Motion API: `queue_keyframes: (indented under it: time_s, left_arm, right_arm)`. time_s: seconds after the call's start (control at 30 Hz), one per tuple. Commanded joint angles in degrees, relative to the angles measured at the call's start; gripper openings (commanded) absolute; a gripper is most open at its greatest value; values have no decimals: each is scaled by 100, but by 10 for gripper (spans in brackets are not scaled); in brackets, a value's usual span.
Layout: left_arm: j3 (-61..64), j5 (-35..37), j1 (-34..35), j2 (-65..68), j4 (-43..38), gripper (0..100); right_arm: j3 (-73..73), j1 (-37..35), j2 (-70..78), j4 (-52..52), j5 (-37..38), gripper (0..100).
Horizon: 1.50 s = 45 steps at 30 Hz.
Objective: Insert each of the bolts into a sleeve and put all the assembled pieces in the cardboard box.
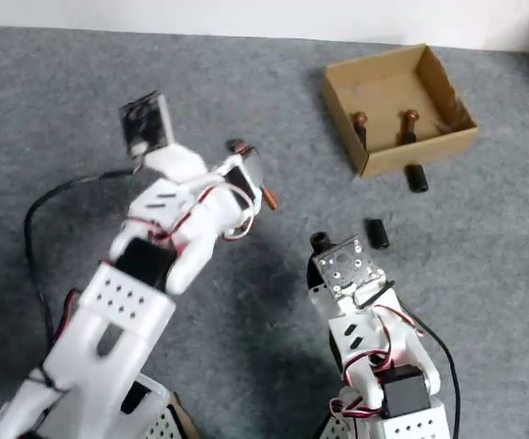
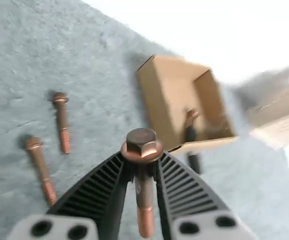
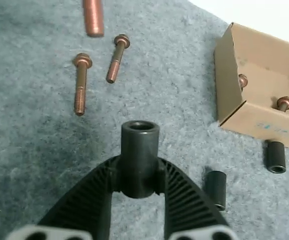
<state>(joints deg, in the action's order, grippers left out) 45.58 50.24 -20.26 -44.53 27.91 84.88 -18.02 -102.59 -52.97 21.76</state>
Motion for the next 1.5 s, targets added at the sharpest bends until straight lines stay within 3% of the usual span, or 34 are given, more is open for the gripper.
queue_keyframes:
  time_s: [0.0, 0.23, 0.4, 0.57, 0.73, 0.9, 1.27, 1.47]
  left_arm:
    - [497, 343, -84, -734, -695, 6]
    - [1516, 1222, -637, -1552, -835, 6]
    - [1780, 642, -1314, -1710, -844, 6]
    - [1842, 571, -1235, -1684, -1002, 6]
    - [2290, -62, -884, -1684, -2171, 6]
    - [2844, -527, -954, -1684, -3103, 6]
    - [2941, -738, -1024, -1675, -3068, 6]
    - [2932, -721, -1042, -1675, -2585, 6]
  right_arm:
    - [-13, -48, -48, 198, -79, 5]
    - [321, -75, -48, 673, -79, 5]
    - [321, -75, -48, 664, -79, 5]
    - [321, -75, -48, 646, -264, 5]
    - [251, -259, -48, 259, -484, 5]
    - [171, -743, -154, -40, -510, 5]
    - [145, -760, -277, -127, -484, 5]
    - [-154, -760, -277, -136, -492, 5]
